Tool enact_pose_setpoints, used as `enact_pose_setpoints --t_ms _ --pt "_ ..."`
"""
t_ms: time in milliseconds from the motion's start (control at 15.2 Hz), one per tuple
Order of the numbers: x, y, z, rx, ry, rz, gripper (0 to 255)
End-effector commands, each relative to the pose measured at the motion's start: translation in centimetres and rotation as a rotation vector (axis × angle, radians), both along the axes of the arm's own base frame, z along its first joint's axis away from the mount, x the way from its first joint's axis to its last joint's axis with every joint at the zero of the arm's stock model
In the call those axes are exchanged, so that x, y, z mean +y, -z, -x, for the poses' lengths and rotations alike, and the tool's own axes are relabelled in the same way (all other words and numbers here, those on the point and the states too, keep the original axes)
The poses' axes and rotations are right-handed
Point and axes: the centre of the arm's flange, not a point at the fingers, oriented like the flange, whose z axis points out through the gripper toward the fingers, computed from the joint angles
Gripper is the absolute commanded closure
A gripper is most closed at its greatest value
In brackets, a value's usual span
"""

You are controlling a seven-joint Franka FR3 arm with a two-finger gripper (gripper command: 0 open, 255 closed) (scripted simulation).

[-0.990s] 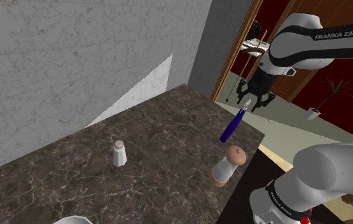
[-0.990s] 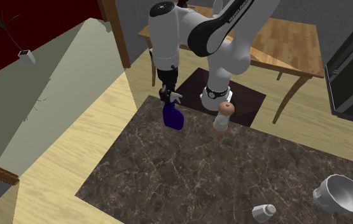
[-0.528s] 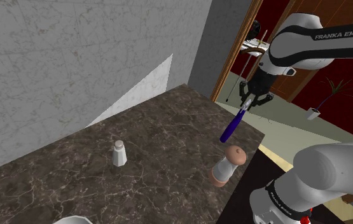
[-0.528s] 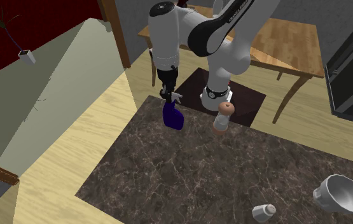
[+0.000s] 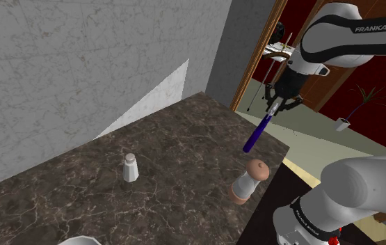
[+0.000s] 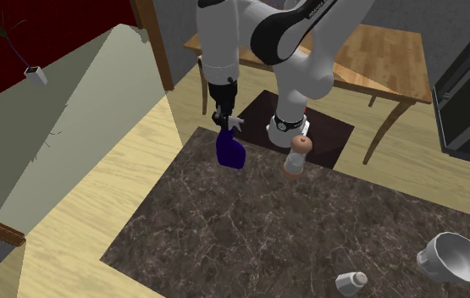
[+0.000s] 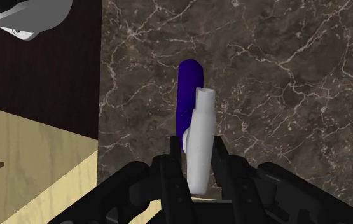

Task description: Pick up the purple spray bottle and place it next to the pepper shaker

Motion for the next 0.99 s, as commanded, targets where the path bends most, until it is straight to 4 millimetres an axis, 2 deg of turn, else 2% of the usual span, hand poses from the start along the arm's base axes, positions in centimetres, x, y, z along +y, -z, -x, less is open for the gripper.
enact_pose_setpoints --t_ms 0,924 --pt "0.0 -1.1 -0.1 0.0 0.0 0.0 255" --pt "0.0 -8.5 -0.1 0.0 0.0 0.0 255"
